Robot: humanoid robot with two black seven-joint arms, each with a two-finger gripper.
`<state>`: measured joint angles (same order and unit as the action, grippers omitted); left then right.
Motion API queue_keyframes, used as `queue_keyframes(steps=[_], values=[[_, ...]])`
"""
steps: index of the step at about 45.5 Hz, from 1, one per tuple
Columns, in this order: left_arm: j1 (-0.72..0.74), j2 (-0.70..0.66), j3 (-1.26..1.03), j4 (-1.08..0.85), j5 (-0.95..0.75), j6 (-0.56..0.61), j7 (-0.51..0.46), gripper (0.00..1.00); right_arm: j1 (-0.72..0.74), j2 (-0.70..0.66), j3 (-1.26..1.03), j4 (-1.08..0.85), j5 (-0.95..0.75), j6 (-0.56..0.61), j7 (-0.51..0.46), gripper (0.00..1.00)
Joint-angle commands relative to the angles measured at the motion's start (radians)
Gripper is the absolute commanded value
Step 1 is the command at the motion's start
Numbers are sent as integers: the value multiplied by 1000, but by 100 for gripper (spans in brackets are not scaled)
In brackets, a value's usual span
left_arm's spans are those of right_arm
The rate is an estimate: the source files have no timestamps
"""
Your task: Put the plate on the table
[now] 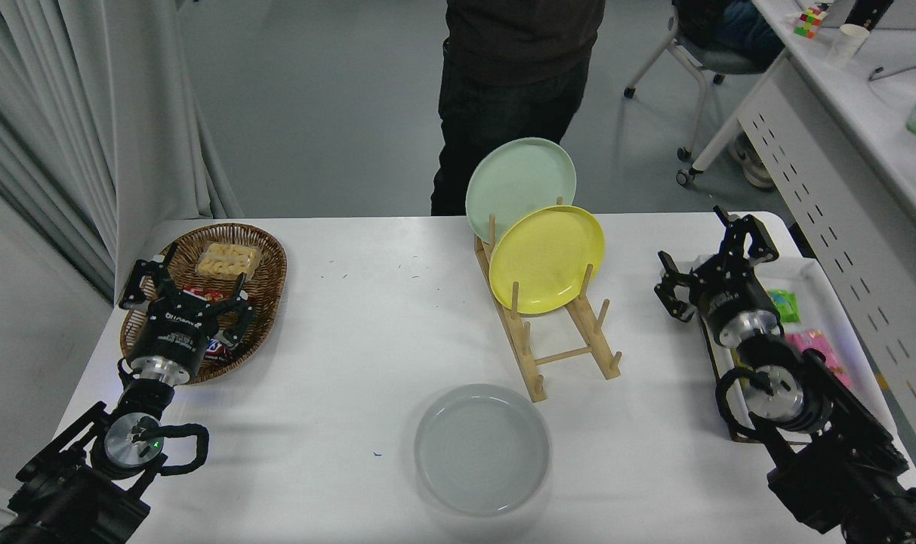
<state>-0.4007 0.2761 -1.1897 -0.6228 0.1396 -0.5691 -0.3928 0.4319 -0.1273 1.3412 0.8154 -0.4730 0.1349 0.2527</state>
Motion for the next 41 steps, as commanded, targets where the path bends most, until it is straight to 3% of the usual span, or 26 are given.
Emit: queue_keyframes(steps=[1,11,17,21,41], values=[[-1,0,-1,0,0,0,0,98,-58,-54,38,21,-9,-8,16,100],[-1,0,-1,0,0,0,-1,98,-62,-57,76,-4,143,14,17,100],[0,0,1,0,0,0,0,98,-62,-54,73,-77,183,262,5,100],[-1,0,1,0,0,0,0,98,-55,-48,78,-131,188,348,6,100],[0,0,-1,0,0,0,0,98,-50,-25,58,-168,185,313,13,100]])
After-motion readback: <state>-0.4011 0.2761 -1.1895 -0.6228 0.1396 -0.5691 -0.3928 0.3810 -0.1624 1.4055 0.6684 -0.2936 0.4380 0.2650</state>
